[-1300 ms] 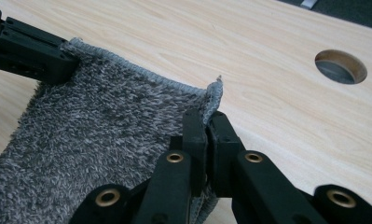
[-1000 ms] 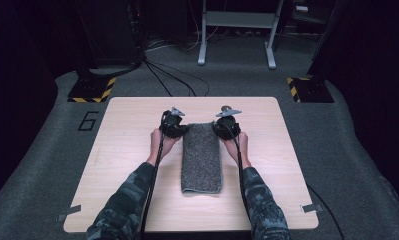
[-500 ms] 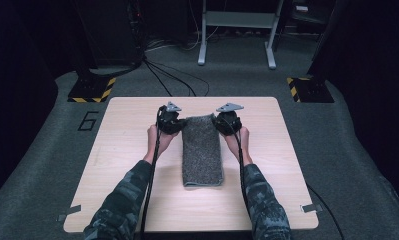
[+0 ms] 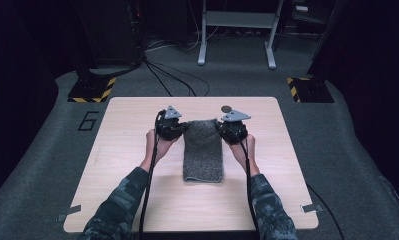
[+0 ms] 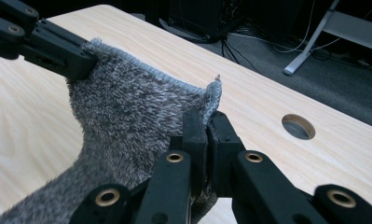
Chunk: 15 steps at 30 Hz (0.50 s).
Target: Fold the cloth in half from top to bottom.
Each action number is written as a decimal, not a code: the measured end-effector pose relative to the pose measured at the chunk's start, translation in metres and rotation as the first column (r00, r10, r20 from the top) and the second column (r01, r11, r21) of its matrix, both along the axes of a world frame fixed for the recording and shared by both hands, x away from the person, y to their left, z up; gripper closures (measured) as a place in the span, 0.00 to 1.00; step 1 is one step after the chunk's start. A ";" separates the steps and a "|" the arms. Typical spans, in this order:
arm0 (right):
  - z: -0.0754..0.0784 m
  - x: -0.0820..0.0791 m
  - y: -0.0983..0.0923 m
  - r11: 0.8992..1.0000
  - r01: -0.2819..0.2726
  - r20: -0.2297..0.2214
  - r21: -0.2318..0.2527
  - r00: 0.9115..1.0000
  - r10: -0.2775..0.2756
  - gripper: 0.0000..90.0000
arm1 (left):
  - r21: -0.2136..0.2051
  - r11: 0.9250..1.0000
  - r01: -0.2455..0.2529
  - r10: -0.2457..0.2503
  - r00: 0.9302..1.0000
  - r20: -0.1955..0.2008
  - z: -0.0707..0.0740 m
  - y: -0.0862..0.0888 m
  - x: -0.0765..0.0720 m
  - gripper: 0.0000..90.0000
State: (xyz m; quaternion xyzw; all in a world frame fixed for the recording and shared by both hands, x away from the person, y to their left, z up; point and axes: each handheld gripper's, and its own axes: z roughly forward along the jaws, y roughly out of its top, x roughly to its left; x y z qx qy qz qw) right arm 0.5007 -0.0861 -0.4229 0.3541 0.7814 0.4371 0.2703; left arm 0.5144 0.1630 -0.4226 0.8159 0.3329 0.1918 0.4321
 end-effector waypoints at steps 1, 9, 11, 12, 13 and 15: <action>-0.001 -0.002 0.000 1.000 0.001 -0.003 0.003 1.000 -0.001 0.97 | 0.000 1.000 0.003 -0.003 1.000 0.003 0.000 0.000 -0.003 0.95; -0.015 -0.023 -0.008 1.000 -0.028 0.002 -0.001 1.000 0.028 0.97 | 0.001 0.999 0.038 -0.038 0.999 0.002 -0.009 -0.003 -0.021 0.95; -0.018 -0.028 -0.010 0.999 -0.043 0.000 -0.006 0.999 0.043 0.97 | -0.002 0.999 0.046 -0.046 0.999 -0.009 -0.010 -0.002 -0.024 0.95; -0.019 -0.031 -0.010 0.999 -0.044 0.001 -0.004 0.999 0.044 0.97 | -0.005 0.999 0.045 -0.045 0.999 -0.005 -0.012 -0.003 -0.026 0.95; -0.020 -0.033 -0.011 0.999 -0.050 0.007 -0.001 0.999 0.050 0.97 | -0.001 0.999 0.050 -0.050 0.999 -0.011 -0.013 -0.002 -0.029 0.95; -0.022 -0.039 -0.011 0.998 -0.057 0.015 -0.004 0.998 0.057 0.97 | 0.003 0.998 0.059 -0.059 0.998 -0.015 -0.017 -0.003 -0.035 0.95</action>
